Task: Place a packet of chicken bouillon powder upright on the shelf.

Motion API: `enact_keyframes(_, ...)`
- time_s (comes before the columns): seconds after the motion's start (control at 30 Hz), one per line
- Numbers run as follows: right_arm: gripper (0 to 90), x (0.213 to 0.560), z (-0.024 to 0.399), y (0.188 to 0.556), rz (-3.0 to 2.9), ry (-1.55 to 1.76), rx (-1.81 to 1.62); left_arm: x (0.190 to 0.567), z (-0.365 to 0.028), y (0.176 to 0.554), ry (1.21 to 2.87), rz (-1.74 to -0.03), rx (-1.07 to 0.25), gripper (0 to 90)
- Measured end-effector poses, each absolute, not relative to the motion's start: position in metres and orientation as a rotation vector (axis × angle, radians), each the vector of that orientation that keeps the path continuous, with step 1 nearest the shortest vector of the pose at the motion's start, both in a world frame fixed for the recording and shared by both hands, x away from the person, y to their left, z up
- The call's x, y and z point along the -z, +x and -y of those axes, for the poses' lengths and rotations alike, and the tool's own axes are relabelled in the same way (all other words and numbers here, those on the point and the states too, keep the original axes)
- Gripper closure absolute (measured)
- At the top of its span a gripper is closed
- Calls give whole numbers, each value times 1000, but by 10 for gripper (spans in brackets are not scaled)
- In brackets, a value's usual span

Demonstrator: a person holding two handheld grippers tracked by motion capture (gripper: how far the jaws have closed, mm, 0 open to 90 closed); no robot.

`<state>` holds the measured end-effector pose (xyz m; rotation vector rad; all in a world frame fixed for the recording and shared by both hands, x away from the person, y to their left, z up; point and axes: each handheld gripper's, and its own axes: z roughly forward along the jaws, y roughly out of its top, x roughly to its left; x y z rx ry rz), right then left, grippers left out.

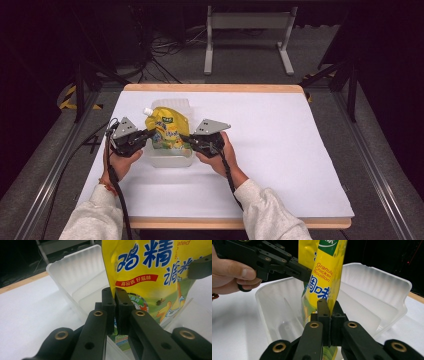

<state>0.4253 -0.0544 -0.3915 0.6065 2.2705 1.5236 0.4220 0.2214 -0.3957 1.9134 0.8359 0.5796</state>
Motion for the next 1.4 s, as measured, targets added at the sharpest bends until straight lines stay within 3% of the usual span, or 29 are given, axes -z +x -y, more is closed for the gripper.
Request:
enact_keyframes(0.53,846,384,55,425,-2274,607,-1500,388,-223,419,1888,-845,-603,823)
enact_keyframes(1.4,750,363,73,411,-2273,566,-1393,379,-225,384,1852,-842,-648,602)
